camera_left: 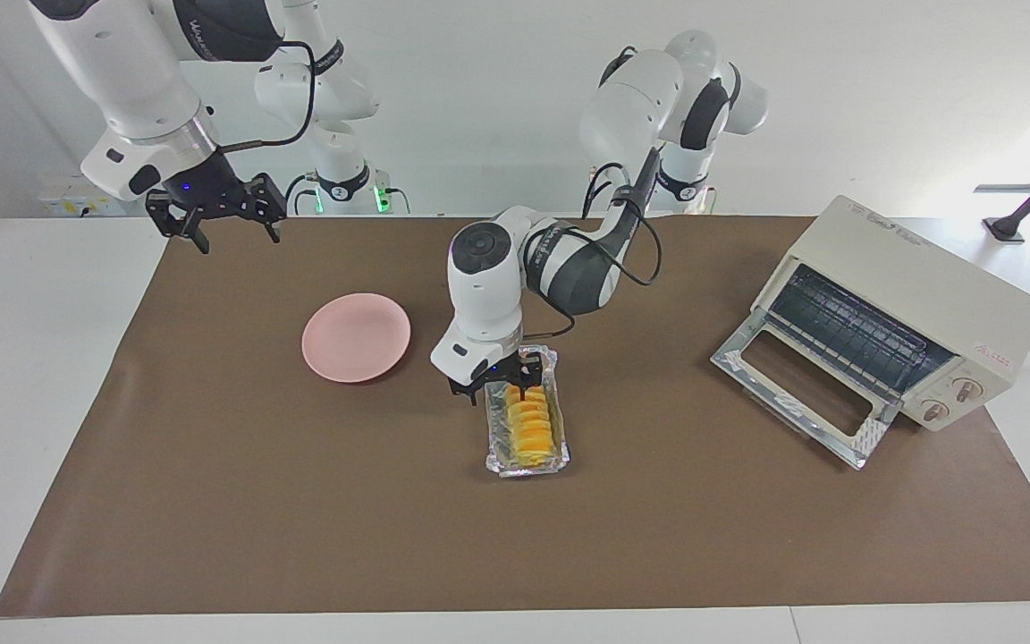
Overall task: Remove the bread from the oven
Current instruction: 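Set the foil tray on the table while the right gripper approaches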
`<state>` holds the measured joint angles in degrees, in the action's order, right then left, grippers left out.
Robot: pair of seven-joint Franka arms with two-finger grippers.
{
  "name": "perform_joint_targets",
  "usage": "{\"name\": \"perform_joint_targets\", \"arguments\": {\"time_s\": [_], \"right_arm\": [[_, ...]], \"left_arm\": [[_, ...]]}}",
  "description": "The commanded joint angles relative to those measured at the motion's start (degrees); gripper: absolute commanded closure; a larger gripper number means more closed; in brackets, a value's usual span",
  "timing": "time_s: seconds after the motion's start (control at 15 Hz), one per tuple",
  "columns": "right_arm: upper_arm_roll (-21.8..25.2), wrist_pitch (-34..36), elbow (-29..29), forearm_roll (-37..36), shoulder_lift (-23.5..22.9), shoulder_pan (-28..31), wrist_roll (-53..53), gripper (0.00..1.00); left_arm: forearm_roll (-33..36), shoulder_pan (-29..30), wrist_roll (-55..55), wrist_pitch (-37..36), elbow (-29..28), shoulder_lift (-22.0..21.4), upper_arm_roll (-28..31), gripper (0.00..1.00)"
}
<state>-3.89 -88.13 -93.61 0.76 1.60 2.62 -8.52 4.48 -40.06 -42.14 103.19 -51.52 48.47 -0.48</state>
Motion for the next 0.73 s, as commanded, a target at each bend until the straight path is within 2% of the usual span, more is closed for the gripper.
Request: {"name": "perform_joint_targets", "arguments": {"time_s": [0.0,0.07,0.2,0.33,0.66], "right_arm": [[-0.7,-2.3,-2.3,0.0,1.2,-0.8,1.3,0.0],[-0.7,-2.4,-2.3,0.0,1.1,-1.7,1.5,0.0],[-0.7,-3.4,-3.1,0.0,0.9,-3.3,3.1,0.0],[-0.7,-6.1,-4.7,0.0,0.4,-5.3,6.0,0.0],[-0.7,-13.1,-4.7,-2.0,-6.7,-14.6,18.5,0.0]], "left_arm": [[-1.5,3.8,0.8,-4.2,-0.3,-5.7,0.0,0.0],[-3.6,5.4,0.8,-4.7,-0.7,-7.9,0.2,0.0],[-4.9,10.2,2.1,-4.8,-5.8,-14.7,-0.1,0.0],[-4.9,13.3,8.0,-6.2,-10.4,-21.0,0.0,0.0],[-4.5,28.9,28.6,-9.8,-27.7,-38.0,0.1,0.0]]}}
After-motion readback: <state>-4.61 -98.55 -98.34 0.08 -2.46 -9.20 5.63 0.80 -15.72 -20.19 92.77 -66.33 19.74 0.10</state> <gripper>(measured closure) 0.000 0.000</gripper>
